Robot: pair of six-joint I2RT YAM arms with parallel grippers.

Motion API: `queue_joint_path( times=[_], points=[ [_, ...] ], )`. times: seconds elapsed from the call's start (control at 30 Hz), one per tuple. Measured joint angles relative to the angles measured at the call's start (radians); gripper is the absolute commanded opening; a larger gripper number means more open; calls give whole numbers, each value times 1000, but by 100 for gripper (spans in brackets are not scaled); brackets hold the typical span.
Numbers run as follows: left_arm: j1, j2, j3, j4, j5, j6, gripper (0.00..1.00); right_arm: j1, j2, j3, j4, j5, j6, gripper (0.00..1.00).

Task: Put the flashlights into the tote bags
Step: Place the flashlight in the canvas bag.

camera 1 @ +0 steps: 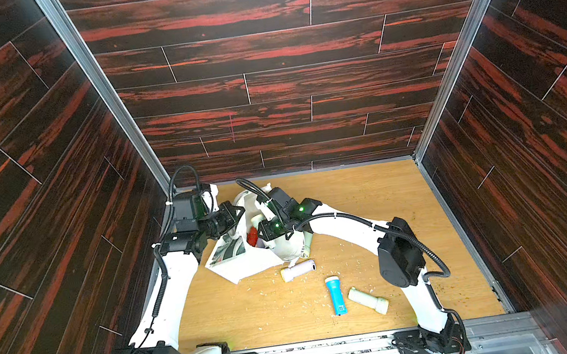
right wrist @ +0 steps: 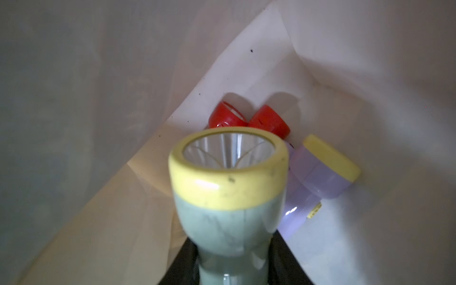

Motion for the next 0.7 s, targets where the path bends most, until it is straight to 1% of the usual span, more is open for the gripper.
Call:
queue_joint_path(
  times=[0.3,0.7],
  points=[
    [0,-7,0,-2,-11,3,0,0,55,49,-10,-33,150,0],
    [0,-11,-2,-4,-34,18,0,0,158,173,-87,-57,213,0]
  ],
)
